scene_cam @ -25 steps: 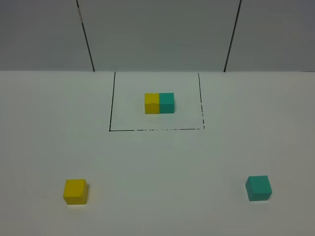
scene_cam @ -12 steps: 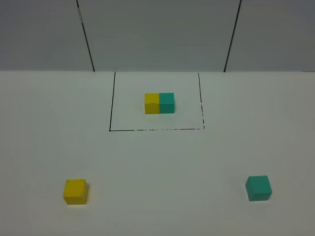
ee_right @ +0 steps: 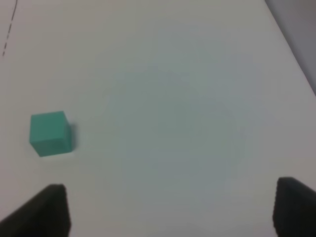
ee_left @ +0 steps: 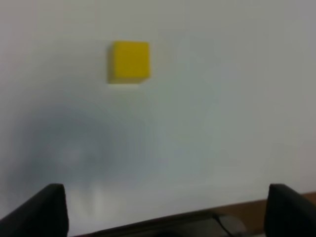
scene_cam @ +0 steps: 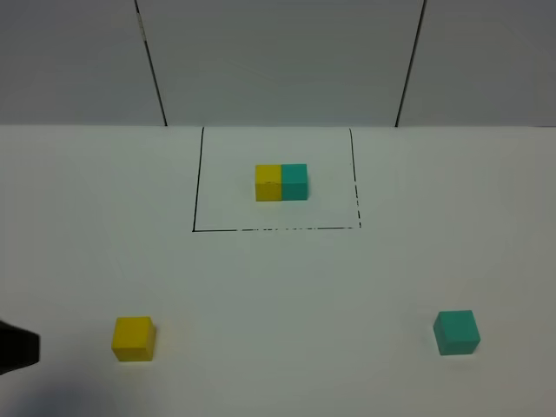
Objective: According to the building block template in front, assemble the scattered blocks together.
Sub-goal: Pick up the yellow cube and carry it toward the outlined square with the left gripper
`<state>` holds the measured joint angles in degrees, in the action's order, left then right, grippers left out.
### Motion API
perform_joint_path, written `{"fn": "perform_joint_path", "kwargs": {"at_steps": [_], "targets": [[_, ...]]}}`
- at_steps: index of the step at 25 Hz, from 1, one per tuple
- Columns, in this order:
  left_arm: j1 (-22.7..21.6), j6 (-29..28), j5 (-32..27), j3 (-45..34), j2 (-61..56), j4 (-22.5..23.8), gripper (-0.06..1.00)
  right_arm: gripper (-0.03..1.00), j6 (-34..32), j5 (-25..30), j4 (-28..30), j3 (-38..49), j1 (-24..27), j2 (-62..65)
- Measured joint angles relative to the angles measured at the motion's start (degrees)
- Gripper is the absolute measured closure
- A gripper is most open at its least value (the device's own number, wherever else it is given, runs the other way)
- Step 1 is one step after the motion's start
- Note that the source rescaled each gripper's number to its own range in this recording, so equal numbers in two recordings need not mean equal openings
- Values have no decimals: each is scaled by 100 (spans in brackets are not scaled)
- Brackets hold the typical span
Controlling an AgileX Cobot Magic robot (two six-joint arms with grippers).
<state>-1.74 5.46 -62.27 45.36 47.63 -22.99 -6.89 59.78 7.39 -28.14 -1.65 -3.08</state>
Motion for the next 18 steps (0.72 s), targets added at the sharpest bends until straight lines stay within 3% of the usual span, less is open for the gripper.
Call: {"fn": "perform_joint_path", "kwargs": {"at_steps": [4, 6, 11, 14, 18], "targets": [[397, 103, -63, 347, 936, -81, 17, 30, 0, 0, 0, 0, 0, 0], [540, -107, -79, 437, 1277, 297, 17, 30, 0, 0, 0, 0, 0, 0], [651, -1279, -76, 468, 2119, 1534, 17, 30, 0, 0, 0, 0, 0, 0], [651, -1355, 43, 468, 2492, 1581, 17, 30, 0, 0, 0, 0, 0, 0], [651, -1177, 440, 468, 2811, 1306, 17, 30, 0, 0, 0, 0, 0, 0]]}}
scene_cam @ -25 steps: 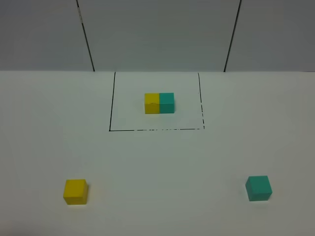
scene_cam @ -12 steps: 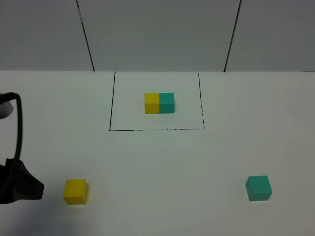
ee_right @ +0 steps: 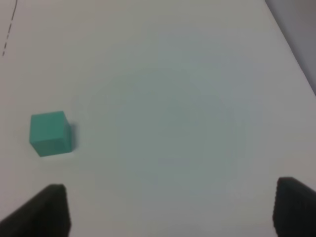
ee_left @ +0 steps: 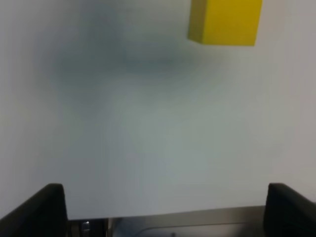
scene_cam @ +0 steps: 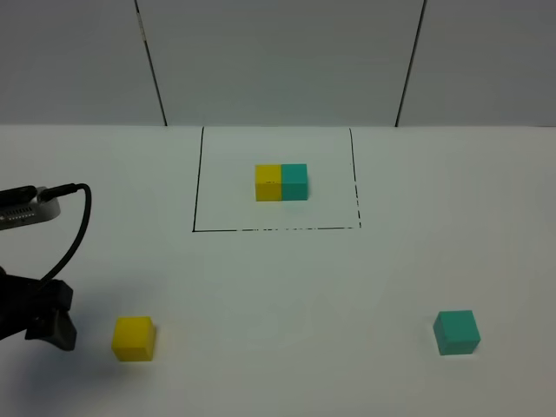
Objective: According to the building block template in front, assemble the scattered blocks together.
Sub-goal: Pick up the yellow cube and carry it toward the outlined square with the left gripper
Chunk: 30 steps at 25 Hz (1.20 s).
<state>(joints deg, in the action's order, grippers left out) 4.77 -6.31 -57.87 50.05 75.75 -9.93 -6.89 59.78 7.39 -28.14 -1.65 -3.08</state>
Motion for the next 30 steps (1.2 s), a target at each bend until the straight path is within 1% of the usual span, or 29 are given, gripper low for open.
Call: {"fn": "perform_joint_path", "kwargs": {"at_steps": [4, 8, 12, 16, 18, 21, 22, 30], "targets": [[0, 28, 381, 0, 291, -46, 17, 30, 0, 0, 0, 0, 0, 0], [3, 28, 461, 6, 724, -89, 17, 30, 0, 0, 0, 0, 0, 0], [302, 9, 632, 6, 1088, 3, 17, 30, 0, 0, 0, 0, 0, 0], [753, -321, 911, 167, 1359, 106, 17, 30, 0, 0, 0, 0, 0, 0], [930, -544, 975, 301, 1529, 266, 17, 30, 0, 0, 0, 0, 0, 0], [1082, -844, 981, 467, 1796, 474, 17, 30, 0, 0, 0, 0, 0, 0], [1112, -898, 1010, 475, 1894, 479, 17, 30, 0, 0, 0, 0, 0, 0], [1306, -1160, 1345, 574, 2634, 628, 17, 30, 0, 0, 0, 0, 0, 0]]}}
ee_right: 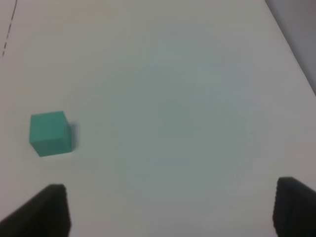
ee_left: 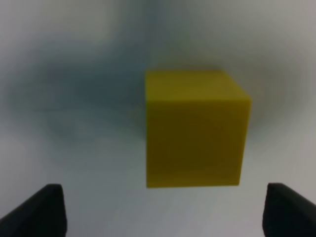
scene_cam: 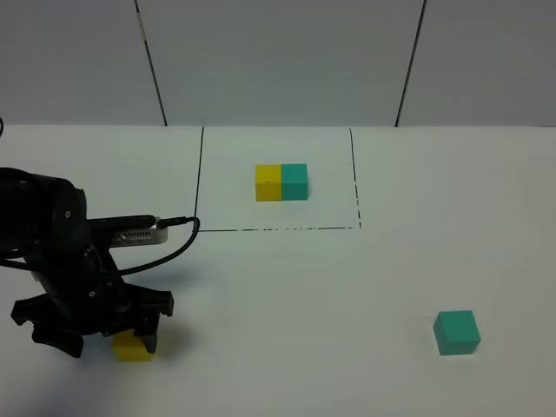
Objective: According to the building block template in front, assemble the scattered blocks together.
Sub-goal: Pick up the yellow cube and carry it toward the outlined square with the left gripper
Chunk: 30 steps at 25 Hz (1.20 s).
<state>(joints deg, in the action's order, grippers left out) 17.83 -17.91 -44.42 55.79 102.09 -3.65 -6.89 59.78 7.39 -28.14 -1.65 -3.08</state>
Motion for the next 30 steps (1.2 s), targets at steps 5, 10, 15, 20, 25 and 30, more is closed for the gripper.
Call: {"fn": "perform_joint_path", "kwargs": {"at_steps": [5, 10, 15, 20, 25, 30], "targets": [[55, -13, 357, 0, 186, 7, 17, 30, 0, 0, 0, 0, 0, 0], [63, -13, 549, 7, 217, 28, 17, 30, 0, 0, 0, 0, 0, 0], [63, 2, 566, 7, 222, 133, 17, 30, 0, 0, 0, 0, 0, 0], [63, 2, 657, 7, 336, 174, 17, 30, 0, 0, 0, 0, 0, 0], [63, 4, 736, 9, 495, 174, 17, 30, 0, 0, 0, 0, 0, 0], [66, 4, 890, 13, 633, 164, 17, 30, 0, 0, 0, 0, 0, 0]]}}
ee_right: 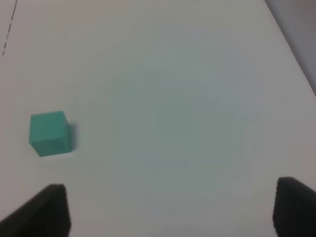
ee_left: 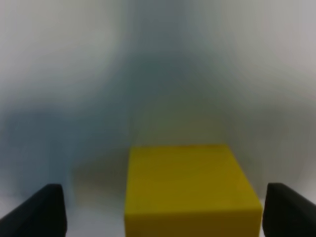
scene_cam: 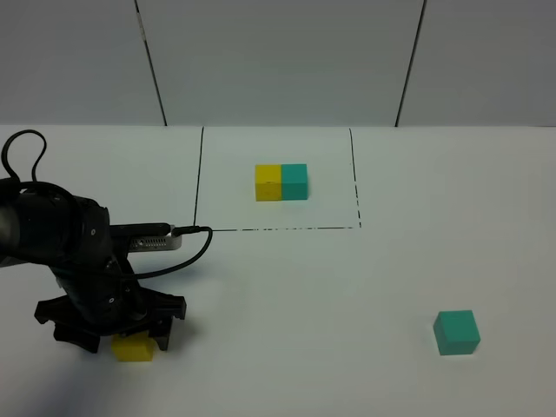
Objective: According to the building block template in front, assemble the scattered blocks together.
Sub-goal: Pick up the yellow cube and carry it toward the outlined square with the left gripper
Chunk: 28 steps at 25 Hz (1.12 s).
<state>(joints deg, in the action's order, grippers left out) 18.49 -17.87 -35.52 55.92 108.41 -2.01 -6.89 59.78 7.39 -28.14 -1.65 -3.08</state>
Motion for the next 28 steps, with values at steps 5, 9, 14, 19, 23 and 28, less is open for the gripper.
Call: {"fn": "perform_joint_path", "kwargs": {"at_steps": [5, 9, 14, 19, 23, 28], "targets": [[110, 51, 131, 7, 38, -108, 17, 30, 0, 0, 0, 0, 0, 0], [367, 252, 276, 21, 71, -238, 18, 30, 0, 0, 0, 0, 0, 0], [449, 115, 216, 29, 140, -213, 18, 30, 0, 0, 0, 0, 0, 0], [444, -99, 191, 29, 142, -3, 19, 30, 0, 0, 0, 0, 0, 0], [439, -190, 191, 29, 148, 105, 25, 30, 0, 0, 0, 0, 0, 0], [439, -351, 201, 29, 148, 134, 56, 30, 0, 0, 0, 0, 0, 0]]}}
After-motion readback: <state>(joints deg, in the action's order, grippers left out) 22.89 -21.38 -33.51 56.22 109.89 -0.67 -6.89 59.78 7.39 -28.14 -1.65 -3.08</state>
